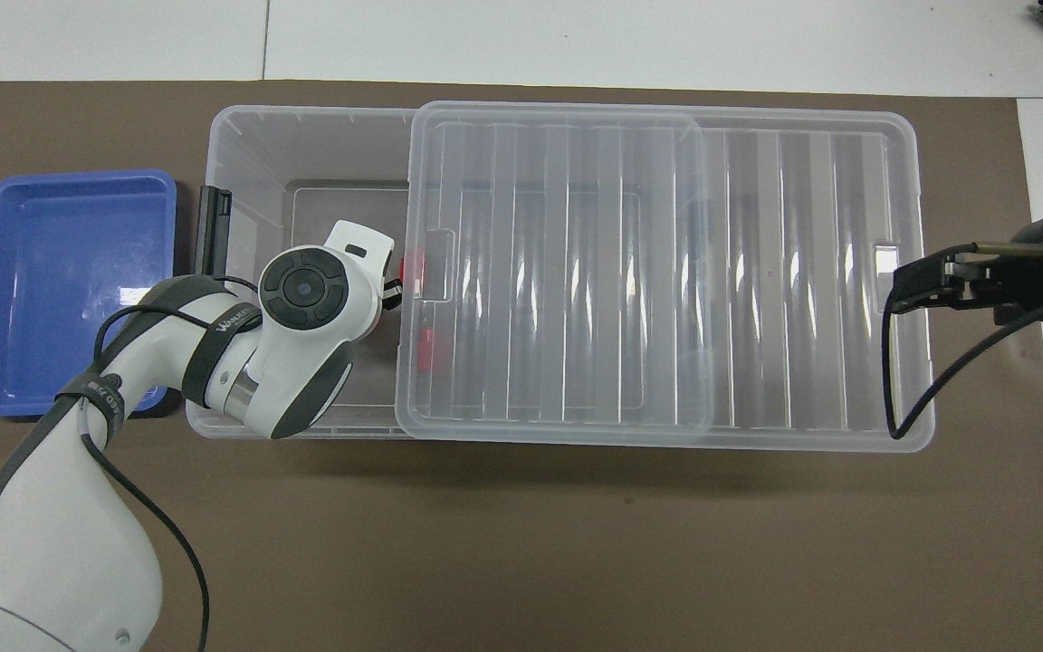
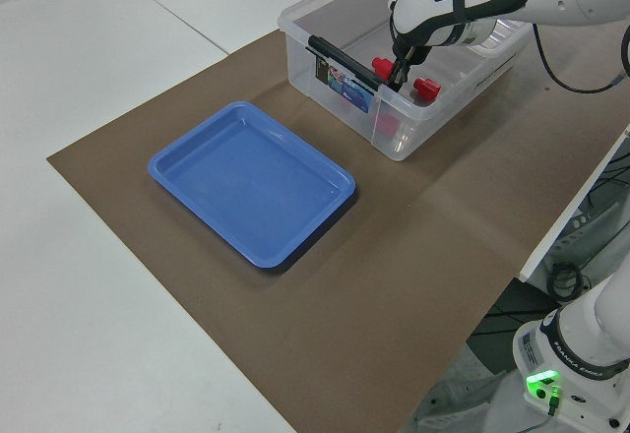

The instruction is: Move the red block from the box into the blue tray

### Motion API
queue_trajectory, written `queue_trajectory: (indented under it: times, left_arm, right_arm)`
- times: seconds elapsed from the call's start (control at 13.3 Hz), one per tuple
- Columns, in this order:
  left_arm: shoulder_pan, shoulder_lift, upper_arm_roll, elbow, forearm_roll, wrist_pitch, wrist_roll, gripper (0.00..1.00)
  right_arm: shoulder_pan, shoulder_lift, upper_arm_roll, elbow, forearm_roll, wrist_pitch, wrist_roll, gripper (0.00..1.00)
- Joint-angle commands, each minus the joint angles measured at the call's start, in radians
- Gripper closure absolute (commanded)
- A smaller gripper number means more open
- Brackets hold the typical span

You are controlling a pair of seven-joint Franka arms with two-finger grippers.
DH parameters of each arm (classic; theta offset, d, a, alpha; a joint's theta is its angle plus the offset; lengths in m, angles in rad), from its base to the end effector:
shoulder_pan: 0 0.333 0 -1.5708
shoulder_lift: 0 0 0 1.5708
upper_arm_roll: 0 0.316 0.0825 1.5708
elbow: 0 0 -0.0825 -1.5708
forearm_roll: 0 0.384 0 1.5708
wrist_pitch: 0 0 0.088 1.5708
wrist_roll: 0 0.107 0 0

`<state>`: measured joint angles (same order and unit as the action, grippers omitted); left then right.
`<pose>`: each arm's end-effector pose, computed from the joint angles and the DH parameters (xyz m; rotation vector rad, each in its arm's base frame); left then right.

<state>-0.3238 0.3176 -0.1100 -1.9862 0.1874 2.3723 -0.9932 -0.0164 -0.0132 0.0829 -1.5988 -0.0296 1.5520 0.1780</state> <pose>0.5581 -0.2533 0.3123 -3.0332 -0.6719 -0.1874 0.5469 0.0335 0.6170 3.1019 -0.1732 -0.0461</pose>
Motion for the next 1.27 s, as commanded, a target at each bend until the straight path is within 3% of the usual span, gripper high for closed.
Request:
queue_trajectory:
  times: [0.0,0.15,0.38,0.6,0.9,0.97,1.05,1.12,1.2]
  left_arm:
    - [0.018,-0.002,0.006,0.018,-0.086,0.019,-0.134,1.00]
    - [0.022,0.003,0.006,0.018,-0.088,0.074,-0.252,1.00]
    - [0.022,-0.011,0.010,0.018,-0.088,0.035,-0.263,1.00]
    - [0.081,-0.095,0.012,0.082,-0.082,-0.189,-0.245,1.00]
    - [0.092,-0.140,0.015,0.202,-0.114,-0.347,-0.268,1.00]
    - [0.100,-0.143,0.015,0.239,-0.137,-0.372,-0.271,1.00]
    - [0.103,-0.141,0.015,0.272,-0.147,-0.398,-0.269,1.00]
    - [0.103,-0.141,0.015,0.297,-0.141,-0.428,-0.260,1.00]
    - [0.107,-0.146,0.016,0.317,-0.131,-0.468,-0.227,1.00]
  right_arm:
    - [-0.011,-0.004,0.006,-0.001,0.011,-0.018,-0.045,0.05]
    - [-0.011,-0.004,0.006,-0.001,0.011,-0.016,-0.046,0.05]
    - [-0.011,-0.005,0.006,-0.003,0.011,-0.015,-0.043,0.05]
    - [-0.011,-0.004,0.005,-0.004,0.011,-0.007,-0.038,0.05]
    - [-0.017,-0.004,0.005,-0.003,0.011,0.000,-0.032,0.08]
    - [-0.019,-0.004,0.005,-0.003,0.011,0.003,-0.034,0.20]
    - [-0.025,-0.004,0.005,-0.006,0.011,0.016,-0.032,0.47]
    - [-0.033,-0.004,0.005,-0.010,0.011,0.023,-0.032,0.82]
    - [-0.043,-0.002,0.005,-0.016,0.011,0.034,-0.032,1.00]
